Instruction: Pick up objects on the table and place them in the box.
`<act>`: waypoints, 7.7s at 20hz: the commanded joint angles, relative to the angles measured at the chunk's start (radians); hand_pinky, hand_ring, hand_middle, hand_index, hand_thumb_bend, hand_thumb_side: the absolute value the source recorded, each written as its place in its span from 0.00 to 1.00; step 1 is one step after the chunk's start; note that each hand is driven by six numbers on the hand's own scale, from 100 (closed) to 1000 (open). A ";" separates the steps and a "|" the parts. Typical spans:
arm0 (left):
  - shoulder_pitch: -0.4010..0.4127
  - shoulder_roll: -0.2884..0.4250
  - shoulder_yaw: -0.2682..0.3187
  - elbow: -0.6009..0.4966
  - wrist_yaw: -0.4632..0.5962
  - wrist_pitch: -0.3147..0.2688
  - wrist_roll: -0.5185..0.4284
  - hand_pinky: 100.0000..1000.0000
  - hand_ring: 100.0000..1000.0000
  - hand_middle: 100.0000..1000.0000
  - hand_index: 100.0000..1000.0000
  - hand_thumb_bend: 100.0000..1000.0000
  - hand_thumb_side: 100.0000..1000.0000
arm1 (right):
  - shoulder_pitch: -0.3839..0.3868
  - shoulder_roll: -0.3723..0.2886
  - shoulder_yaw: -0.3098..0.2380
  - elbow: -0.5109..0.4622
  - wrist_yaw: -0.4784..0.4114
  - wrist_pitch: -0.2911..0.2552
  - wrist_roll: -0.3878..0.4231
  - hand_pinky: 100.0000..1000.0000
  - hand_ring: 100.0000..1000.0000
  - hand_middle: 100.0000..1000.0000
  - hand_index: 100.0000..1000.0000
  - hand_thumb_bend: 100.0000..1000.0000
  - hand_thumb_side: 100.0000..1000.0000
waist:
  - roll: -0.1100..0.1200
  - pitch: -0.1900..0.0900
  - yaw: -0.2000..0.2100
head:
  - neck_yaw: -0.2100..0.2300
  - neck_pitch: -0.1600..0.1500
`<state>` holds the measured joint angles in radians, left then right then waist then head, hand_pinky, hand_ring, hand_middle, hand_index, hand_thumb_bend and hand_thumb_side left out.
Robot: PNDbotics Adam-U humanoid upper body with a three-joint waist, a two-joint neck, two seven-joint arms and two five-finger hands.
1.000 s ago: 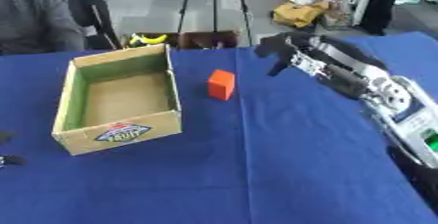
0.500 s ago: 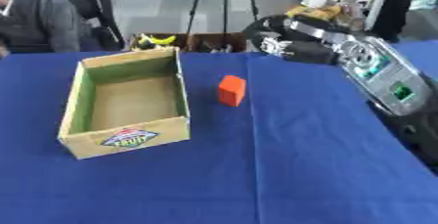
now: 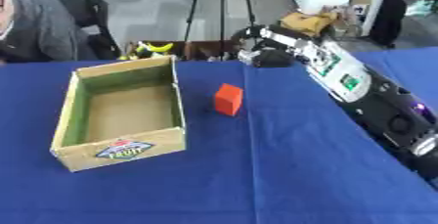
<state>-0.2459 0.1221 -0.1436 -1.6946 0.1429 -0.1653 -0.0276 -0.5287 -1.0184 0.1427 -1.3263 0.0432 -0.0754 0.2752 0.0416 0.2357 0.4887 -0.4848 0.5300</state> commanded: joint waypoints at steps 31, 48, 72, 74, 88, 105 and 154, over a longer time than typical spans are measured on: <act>-0.002 -0.017 -0.005 -0.020 0.015 0.001 -0.016 0.47 0.79 0.60 0.55 0.00 0.99 | -0.184 0.100 0.087 0.326 0.489 -0.241 -0.148 0.83 1.00 0.87 0.90 0.18 0.70 | 0.012 -0.011 0.009 | -0.052 -0.030; -0.006 -0.024 0.004 -0.015 0.007 -0.003 -0.008 0.47 0.79 0.60 0.55 0.00 0.99 | -0.227 0.205 0.088 0.383 0.729 -0.333 -0.024 0.83 1.00 0.87 0.90 0.22 0.96 | 0.009 -0.023 -0.033 | -0.041 -0.019; -0.001 -0.027 0.007 -0.015 0.007 -0.004 -0.007 0.47 0.79 0.60 0.55 0.00 0.99 | -0.226 0.232 0.082 0.399 0.777 -0.327 -0.081 0.80 0.94 0.79 0.34 0.00 0.31 | 0.012 -0.026 -0.049 | -0.060 -0.024; -0.001 -0.025 0.008 -0.014 0.007 -0.004 -0.007 0.47 0.79 0.60 0.55 0.00 0.99 | -0.224 0.227 0.083 0.385 0.758 -0.320 -0.081 0.80 0.94 0.79 0.34 0.00 0.31 | 0.011 -0.028 -0.050 | -0.060 -0.024; 0.000 -0.002 0.012 -0.023 -0.003 -0.007 -0.004 0.47 0.78 0.60 0.56 0.00 0.97 | -0.271 0.157 0.069 0.131 0.585 -0.299 -0.126 0.80 0.91 0.78 0.34 0.00 0.14 | -0.010 -0.064 -0.050 | -0.066 -0.017; -0.028 -0.030 -0.017 -0.072 0.012 -0.003 -0.035 0.47 0.78 0.60 0.56 0.00 0.95 | -0.296 0.287 0.171 0.170 0.531 -0.350 0.072 0.81 0.95 0.79 0.44 0.00 0.30 | 0.006 -0.061 0.075 | -0.162 -0.032; 0.007 0.001 0.066 -0.044 -0.020 -0.019 0.040 0.46 0.78 0.59 0.55 0.00 0.97 | -0.065 0.262 0.017 -0.201 0.543 -0.394 -0.277 0.67 0.98 0.76 0.66 0.00 0.56 | -0.002 -0.060 -0.172 | 0.049 -0.042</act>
<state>-0.2343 0.0993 -0.0939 -1.7294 0.1295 -0.1816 0.0013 -0.5809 -0.7423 0.1815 -1.4816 0.6122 -0.4772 0.0189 0.0427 0.1911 0.3059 -0.4589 0.4918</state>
